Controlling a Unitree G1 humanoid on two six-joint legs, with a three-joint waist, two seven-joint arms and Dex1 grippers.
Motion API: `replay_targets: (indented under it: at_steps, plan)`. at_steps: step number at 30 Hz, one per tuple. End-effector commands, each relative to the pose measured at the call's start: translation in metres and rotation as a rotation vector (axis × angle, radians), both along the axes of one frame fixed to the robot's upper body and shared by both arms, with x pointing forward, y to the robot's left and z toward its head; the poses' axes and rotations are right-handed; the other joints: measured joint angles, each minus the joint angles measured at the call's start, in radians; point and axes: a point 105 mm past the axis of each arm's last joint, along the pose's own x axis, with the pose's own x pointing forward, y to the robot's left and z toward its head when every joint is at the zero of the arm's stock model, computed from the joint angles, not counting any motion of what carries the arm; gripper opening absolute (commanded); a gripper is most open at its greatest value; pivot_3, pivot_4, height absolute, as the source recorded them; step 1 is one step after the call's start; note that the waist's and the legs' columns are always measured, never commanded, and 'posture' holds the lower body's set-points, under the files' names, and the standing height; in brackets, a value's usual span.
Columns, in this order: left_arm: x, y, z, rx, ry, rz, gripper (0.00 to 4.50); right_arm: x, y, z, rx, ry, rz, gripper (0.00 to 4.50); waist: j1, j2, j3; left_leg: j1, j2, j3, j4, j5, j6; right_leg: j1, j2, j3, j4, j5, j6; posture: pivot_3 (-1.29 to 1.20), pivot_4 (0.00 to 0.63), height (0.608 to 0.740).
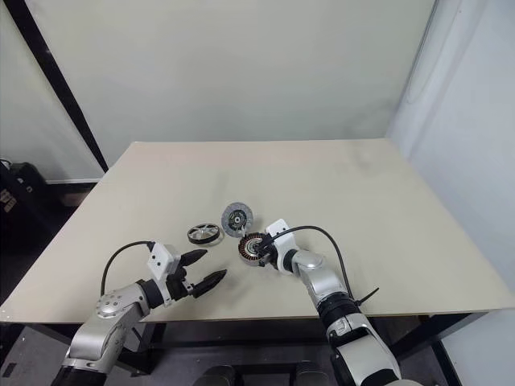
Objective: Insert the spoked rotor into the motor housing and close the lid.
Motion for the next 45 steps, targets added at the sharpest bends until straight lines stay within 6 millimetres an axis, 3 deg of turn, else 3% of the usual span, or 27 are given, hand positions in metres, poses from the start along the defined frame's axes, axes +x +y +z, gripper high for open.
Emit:
replay_targets:
  at_steps: [1, 45]
  plan:
    - [0.0046, 0.0004, 0.0163, 0.001, -0.069, -0.002, 4.5, 0.0099, 0.0051, 0.0183, 0.017, -0.065, 0.005, 0.8, 0.0, 0.0, 0.0, 0.0, 0.0, 0.0, 0.0, 0.0, 0.0, 0.0, 0.0, 0.0, 0.0, 0.0, 0.0, 0.0, 0.0, 0.74]
    - [0.0014, -0.0008, 0.0154, 0.001, -0.062, -0.001, 4.5, 0.0114, 0.0074, 0.0123, -0.008, -0.064, 0.001, 0.8, 0.0, 0.0, 0.0, 0.001, 0.0, 0.0, 0.0, 0.0, 0.0, 0.001, 0.002, 0.003, 0.0, 0.0, 0.0, 0.0, 0.0, 0.74]
